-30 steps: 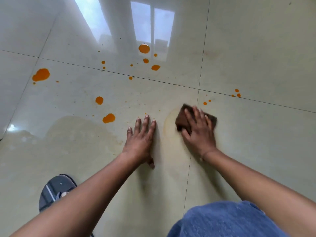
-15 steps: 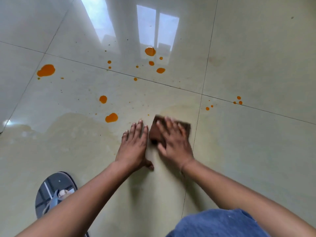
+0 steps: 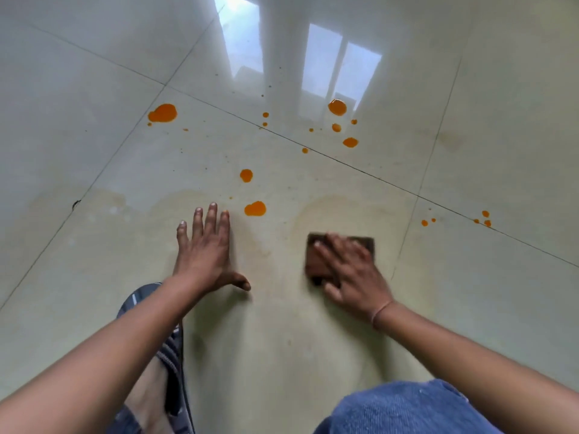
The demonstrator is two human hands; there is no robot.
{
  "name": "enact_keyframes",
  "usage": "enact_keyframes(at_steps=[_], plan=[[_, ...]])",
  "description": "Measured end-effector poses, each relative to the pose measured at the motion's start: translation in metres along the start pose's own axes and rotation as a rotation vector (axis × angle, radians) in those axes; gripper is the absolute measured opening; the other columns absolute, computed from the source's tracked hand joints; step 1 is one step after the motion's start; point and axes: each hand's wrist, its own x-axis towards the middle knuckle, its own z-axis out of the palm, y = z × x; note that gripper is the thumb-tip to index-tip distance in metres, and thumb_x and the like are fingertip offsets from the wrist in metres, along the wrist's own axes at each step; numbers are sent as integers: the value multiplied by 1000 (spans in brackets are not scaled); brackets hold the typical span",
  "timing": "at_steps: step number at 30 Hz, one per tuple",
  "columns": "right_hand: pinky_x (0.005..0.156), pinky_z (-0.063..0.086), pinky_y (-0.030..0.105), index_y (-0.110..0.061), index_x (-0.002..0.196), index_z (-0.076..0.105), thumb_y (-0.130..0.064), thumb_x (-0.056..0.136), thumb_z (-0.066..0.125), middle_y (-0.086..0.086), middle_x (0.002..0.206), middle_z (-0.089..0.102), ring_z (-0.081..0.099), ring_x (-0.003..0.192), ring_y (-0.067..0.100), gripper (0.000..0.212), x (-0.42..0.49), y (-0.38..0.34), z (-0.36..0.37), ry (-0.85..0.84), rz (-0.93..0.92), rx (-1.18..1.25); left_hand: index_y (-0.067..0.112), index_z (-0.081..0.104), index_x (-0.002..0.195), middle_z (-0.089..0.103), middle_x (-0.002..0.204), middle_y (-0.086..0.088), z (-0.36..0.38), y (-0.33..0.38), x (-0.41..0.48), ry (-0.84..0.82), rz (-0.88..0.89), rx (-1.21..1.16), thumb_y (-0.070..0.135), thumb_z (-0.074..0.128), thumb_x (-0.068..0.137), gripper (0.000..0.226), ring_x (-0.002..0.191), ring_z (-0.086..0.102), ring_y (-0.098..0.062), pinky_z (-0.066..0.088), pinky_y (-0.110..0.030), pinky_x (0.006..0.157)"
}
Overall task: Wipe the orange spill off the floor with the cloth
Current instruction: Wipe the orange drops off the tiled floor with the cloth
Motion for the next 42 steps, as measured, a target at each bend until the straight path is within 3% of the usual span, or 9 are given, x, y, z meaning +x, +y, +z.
enact_keyframes(at_steps=[3, 10, 15, 19, 21, 26, 31, 37, 42], plan=[[116, 7, 40, -28, 151, 21, -45, 85, 53, 7, 161, 14, 13, 147, 25, 76, 69, -17, -11, 97, 377, 55, 14, -13, 152, -21, 159, -10, 0, -23, 7, -61, -76, 2, 77, 77, 41, 156, 147, -15, -33, -2, -56, 116], [116, 14, 40, -30, 152, 19, -53, 77, 52, 7, 159, 18, 21, 146, 25, 84, -25, -43, 15, -107, -304, -38, 18, -18, 151, -29, 157, -4, -6, -32, 6, -159, -96, -135, 57, 90, 41, 160, 146, -15, -35, 10, -56, 117], [116, 8, 41, -27, 151, 22, -46, 83, 53, 8, 160, 15, 15, 147, 26, 77, 73, -67, 1, 20, 161, 17, 19, -20, 151, -32, 156, -3, 2, -34, 8, -145, -84, -167, 55, 91, 40, 161, 145, -19, -34, 11, -56, 116], [117, 11, 40, -28, 151, 22, -51, 80, 47, 8, 160, 18, 18, 147, 25, 79, 16, -93, 21, -122, -361, -26, 20, -19, 151, -30, 157, -3, 0, -42, 7, -149, -53, -147, 55, 91, 40, 160, 146, -17, -34, 13, -55, 116], [116, 16, 41, -27, 150, 28, -51, 80, 47, 9, 158, 24, 26, 145, 26, 77, 14, -58, 13, -84, -424, -41, 20, -19, 151, -30, 157, -3, -1, -41, 6, -150, -47, -125, 54, 91, 41, 159, 146, -17, -34, 10, -55, 117], [115, 7, 40, -27, 151, 24, -43, 86, 51, 7, 160, 17, 15, 147, 25, 71, 132, -77, -11, 122, 371, 98, 24, -24, 149, -34, 155, -2, -2, -39, 9, -170, -113, -117, 55, 91, 38, 163, 143, -23, -40, 0, -61, 114], [117, 11, 40, -28, 150, 25, -48, 82, 48, 8, 159, 20, 19, 147, 24, 75, 82, -88, 3, -80, -313, -31, 23, -36, 143, -48, 145, -9, -6, -41, 5, -252, -229, -270, 53, 92, 42, 166, 137, -33, -42, 4, -66, 112], [116, 8, 41, -25, 151, 25, -41, 85, 54, 8, 160, 16, 14, 147, 26, 74, 157, -85, -17, 70, 223, 50, 23, -38, 141, -51, 142, -11, -7, -40, 7, -281, -234, -298, 49, 93, 41, 168, 135, -36, -43, 3, -69, 110], [116, 15, 41, -27, 151, 26, -51, 81, 47, 9, 158, 24, 22, 145, 27, 77, 61, -91, 6, -134, -461, -48, 23, -35, 143, -48, 145, -10, -10, -41, 3, -276, -223, -299, 49, 92, 44, 164, 137, -32, -43, 4, -68, 111]])
